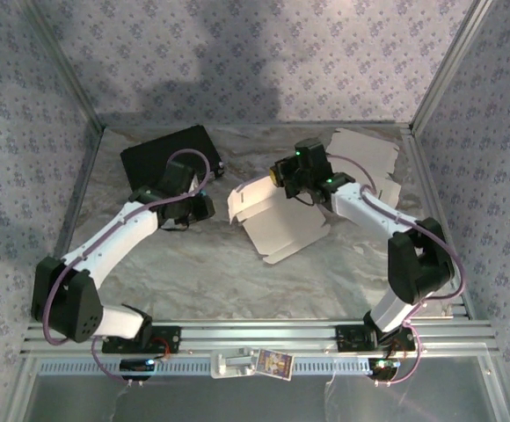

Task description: Fold the paper box

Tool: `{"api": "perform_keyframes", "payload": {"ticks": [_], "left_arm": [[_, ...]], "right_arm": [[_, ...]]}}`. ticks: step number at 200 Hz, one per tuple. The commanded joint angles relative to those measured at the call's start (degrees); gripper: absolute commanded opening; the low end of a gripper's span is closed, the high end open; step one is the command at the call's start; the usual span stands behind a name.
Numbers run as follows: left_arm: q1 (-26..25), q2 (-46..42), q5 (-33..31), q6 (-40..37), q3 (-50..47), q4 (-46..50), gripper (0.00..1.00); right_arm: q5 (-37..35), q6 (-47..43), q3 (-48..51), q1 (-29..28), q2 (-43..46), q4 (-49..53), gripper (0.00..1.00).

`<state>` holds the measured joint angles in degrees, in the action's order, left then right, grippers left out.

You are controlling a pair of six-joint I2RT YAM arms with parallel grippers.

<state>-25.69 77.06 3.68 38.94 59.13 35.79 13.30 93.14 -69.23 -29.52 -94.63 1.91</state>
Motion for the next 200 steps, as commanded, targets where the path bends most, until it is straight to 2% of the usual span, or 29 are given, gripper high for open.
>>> {"api": "perform_keyframes", "payload": {"ticks": [1,28,53,78,96,115,158,200], "left_arm": [[1.19,-6.08,-6.74,-1.80,-3.63,3.98,0.36],[3.12,-10.39,-7.61,-3.12,-10.68,1.37,0.33],[3.37,-12.97,-7.06,-3.64,-14.86,-0.71,0.31],[3.33,-15.59,-4.97,-4.15,-18.65,-4.66,0.30],[1.61,-17.83,-3.02,-5.90,-22.00,-10.89,0.29],[-1.96,-19.67,-3.68,-9.44,-25.73,-19.09,0.29],[-5.24,-17.40,-0.46,-15.29,-33.94,-40.75,0.29],[-6.07,-10.61,1.84,-17.34,-33.61,-48.50,0.33]], "right_arm": [[5.08,-3.04,-0.24,-1.63,-3.65,-7.20,0.00],[11.56,-9.26,-1.04,-1.20,-7.67,-9.05,0.00],[15.73,-11.62,0.41,-1.15,-10.22,-17.50,0.00],[19.10,-13.10,1.93,-1.37,-12.41,-19.60,0.00],[19.43,-12.59,3.75,-1.46,-12.43,-22.30,0.00],[19.85,-14.14,3.15,-1.18,-11.99,-21.13,0.00],[21.54,-14.61,3.81,-0.72,-12.18,-22.76,0.00],[22.38,-13.96,3.94,-0.94,-12.42,-23.97,0.00]]}}
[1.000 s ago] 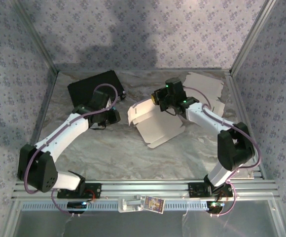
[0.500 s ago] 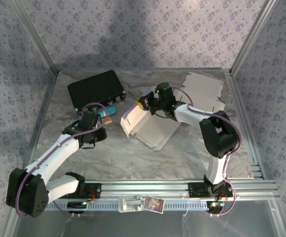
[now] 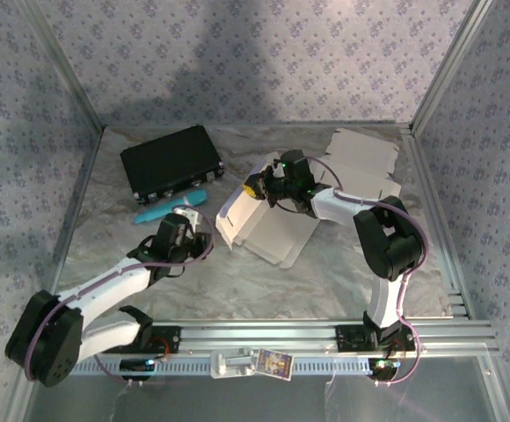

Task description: Fold the paper box

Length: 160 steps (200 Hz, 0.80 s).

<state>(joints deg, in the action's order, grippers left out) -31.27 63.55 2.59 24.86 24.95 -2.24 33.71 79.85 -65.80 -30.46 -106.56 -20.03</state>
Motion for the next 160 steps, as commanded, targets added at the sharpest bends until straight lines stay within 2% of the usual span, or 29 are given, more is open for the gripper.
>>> {"api": "perform_keyframes", "payload": {"ticks": [1,67,160], "left_arm": [[-0.52,3.03,2.94,-3.34,0.60,-10.66,0.33],[-2.51,8.08,5.75,-5.35,2.82,-15.86,0.32],[-4.23,10.34,3.54,-5.53,5.76,-15.99,0.33]], "right_arm": [[1.97,-0.62,0.51,-0.02,-0.49,-1.98,0.00],[2.03,-0.11,0.41,-0.12,-0.76,-1.84,0.00],[1.20,3.33,1.33,-0.52,-0.75,-5.91,0.00]]}}
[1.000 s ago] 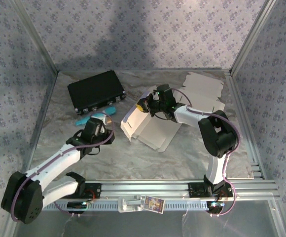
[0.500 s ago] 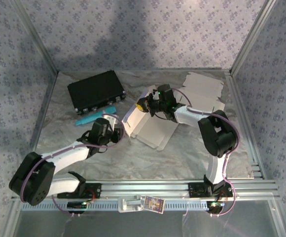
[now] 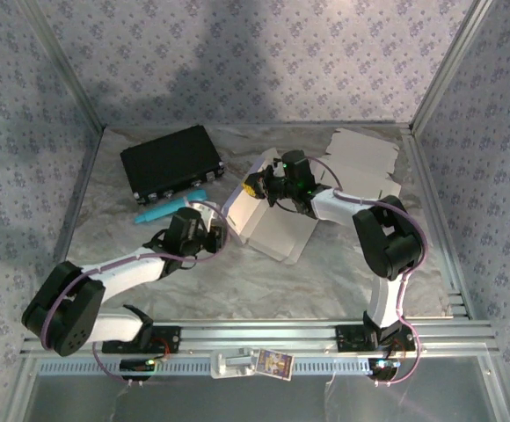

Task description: Fold the paper box

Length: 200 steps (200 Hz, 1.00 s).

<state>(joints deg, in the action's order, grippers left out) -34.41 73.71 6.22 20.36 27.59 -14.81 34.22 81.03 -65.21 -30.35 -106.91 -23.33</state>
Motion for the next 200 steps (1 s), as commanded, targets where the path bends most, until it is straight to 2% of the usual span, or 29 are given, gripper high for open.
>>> {"api": "perform_keyframes", "payload": {"ticks": [1,50,79,134,200], "left_arm": [[-1.13,0.15,-0.17,-1.02,3.14,-3.40,0.33],[-1.31,-0.44,-2.85,0.16,2.29,-5.83,0.31],[-1.72,-0.01,-3.05,-0.85,2.24,-2.47,0.31],[-1.75,-0.01,-5.13,-0.19,1.24,-1.82,0.34],[-3.65,2.86,-8.25,1.57,1.49,-5.77,0.38]], "right_arm": [[0.69,2.22,0.76,-0.61,-0.40,-2.65,0.00],[-1.17,7.05,2.34,0.03,0.30,-6.08,0.00],[-0.99,6.95,1.68,0.03,0.19,-5.77,0.00],[-1.21,6.09,3.99,-0.41,-0.13,-7.45,0.00],[-3.29,7.29,9.50,-0.68,-1.10,-17.36,0.00]]}}
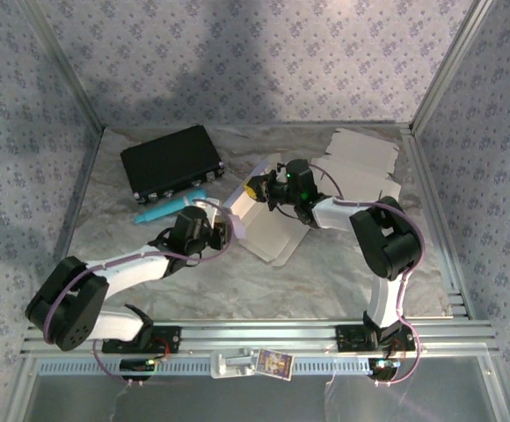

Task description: Fold the paper box

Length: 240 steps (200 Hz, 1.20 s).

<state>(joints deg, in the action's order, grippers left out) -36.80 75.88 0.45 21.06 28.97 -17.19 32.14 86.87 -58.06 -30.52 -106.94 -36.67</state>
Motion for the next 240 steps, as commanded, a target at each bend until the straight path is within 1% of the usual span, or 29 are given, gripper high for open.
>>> {"api": "perform_keyframes", "payload": {"ticks": [1,31,70,105,142,169,210,240], "left_arm": [[-1.35,0.77,-2.56,0.85,0.12,-3.43,0.38],[-3.30,1.65,-5.59,1.13,0.27,-4.08,0.38],[-4.16,2.52,-9.38,2.03,0.39,-3.93,0.38],[-4.68,3.04,-10.69,2.92,0.58,-4.08,0.39],[-6.29,3.40,-13.85,5.69,1.21,-4.41,0.40],[-7.94,2.90,-15.86,8.19,0.52,-6.82,0.39],[-9.07,2.69,-15.35,7.14,-2.04,-11.61,0.40],[-9.05,2.85,-15.80,5.47,-2.46,-12.16,0.40]], "right_arm": [[-1.25,1.50,2.43,-0.50,-1.08,-4.12,0.00],[-2.41,2.90,3.29,-1.06,-1.87,-7.63,0.00],[-2.76,2.58,5.20,-1.32,-3.60,-13.16,0.00],[-2.79,2.33,6.90,-1.31,-3.54,-15.81,0.00],[-3.97,3.21,8.61,-1.52,-3.99,-18.68,0.00],[-4.97,4.45,9.85,-1.50,-4.32,-21.05,0.00],[-5.95,6.24,9.77,-1.52,-5.04,-22.64,0.00],[-6.54,6.97,9.59,-1.40,-4.96,-23.26,0.00]]}}
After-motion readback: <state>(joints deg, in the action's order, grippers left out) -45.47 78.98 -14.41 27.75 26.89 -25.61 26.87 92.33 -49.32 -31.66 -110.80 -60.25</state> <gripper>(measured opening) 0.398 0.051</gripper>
